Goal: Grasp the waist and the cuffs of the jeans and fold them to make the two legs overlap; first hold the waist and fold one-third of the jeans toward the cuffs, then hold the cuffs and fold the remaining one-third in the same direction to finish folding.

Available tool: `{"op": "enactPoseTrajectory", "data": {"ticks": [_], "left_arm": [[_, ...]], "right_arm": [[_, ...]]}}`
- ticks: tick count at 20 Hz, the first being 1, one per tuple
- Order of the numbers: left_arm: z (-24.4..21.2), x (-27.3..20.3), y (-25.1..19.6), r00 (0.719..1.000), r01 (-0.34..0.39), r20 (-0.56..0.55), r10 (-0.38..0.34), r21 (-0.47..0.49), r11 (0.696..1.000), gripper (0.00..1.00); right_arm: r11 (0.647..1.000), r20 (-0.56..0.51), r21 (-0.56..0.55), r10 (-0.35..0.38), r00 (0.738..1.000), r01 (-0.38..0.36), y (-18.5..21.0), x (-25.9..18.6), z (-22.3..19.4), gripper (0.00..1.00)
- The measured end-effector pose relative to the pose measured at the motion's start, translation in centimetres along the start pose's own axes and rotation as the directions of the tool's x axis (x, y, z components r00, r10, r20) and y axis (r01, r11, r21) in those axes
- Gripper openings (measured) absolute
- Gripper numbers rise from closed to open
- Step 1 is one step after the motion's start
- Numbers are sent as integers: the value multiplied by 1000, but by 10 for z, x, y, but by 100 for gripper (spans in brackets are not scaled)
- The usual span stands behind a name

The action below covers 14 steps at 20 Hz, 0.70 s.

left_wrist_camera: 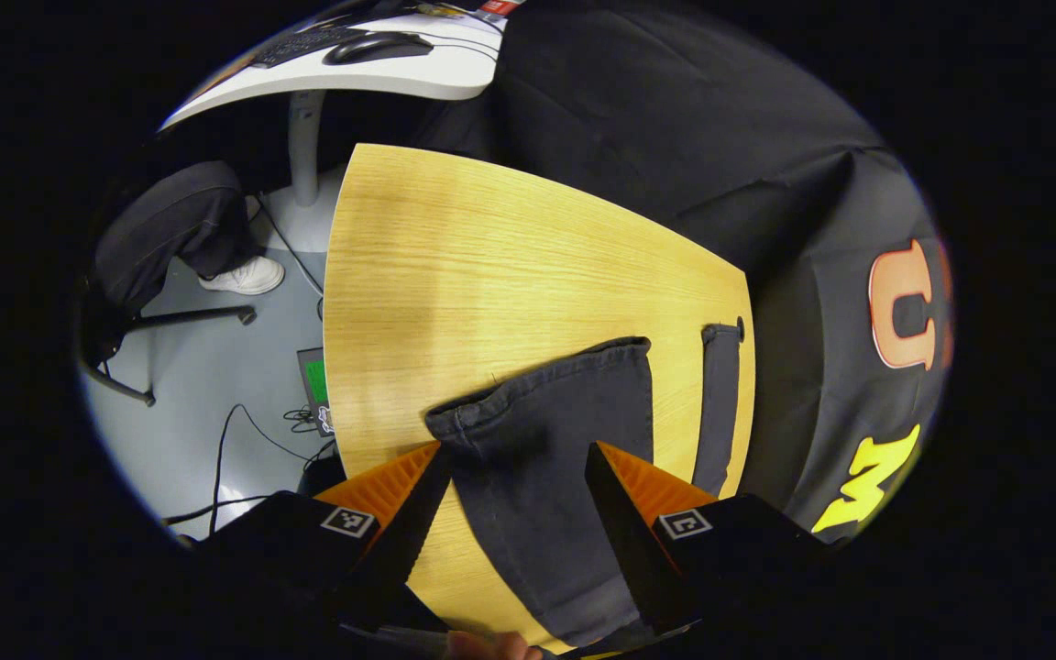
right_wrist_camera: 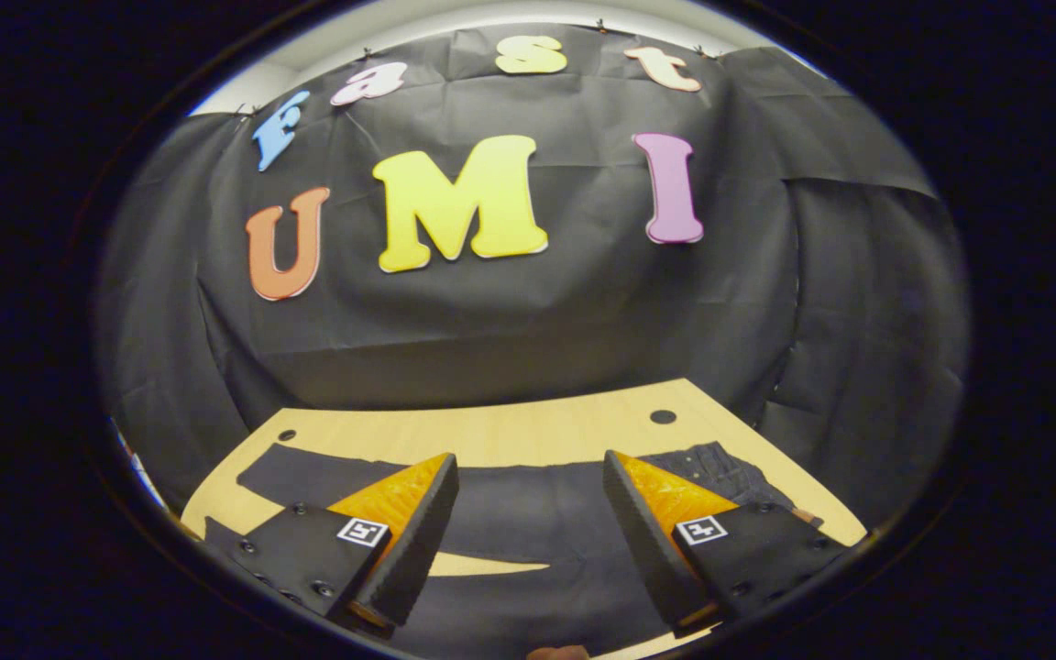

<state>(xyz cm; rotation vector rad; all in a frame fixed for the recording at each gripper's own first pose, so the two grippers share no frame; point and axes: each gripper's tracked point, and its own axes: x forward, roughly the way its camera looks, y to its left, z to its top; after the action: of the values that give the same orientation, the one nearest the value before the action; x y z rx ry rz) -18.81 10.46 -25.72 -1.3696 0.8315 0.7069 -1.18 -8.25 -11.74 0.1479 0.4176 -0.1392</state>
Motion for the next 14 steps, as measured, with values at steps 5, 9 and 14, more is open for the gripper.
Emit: {"op": "enactPoseTrajectory", "data": {"ticks": [5,9,14], "left_arm": [[-5,0,13,997,-64,-30,64,2,998,80],[-7,-2,3,997,-51,-55,50,-21,998,15],[-7,0,6,995,-65,-73,66,9,998,3]], "right_arm": [[995,-107,80,-43,993,52,-47,8,-23,98],[963,-283,262,6,959,71,-80,17,-50,99],[897,-394,353,-117,912,268,-163,22,-72,99]]}}
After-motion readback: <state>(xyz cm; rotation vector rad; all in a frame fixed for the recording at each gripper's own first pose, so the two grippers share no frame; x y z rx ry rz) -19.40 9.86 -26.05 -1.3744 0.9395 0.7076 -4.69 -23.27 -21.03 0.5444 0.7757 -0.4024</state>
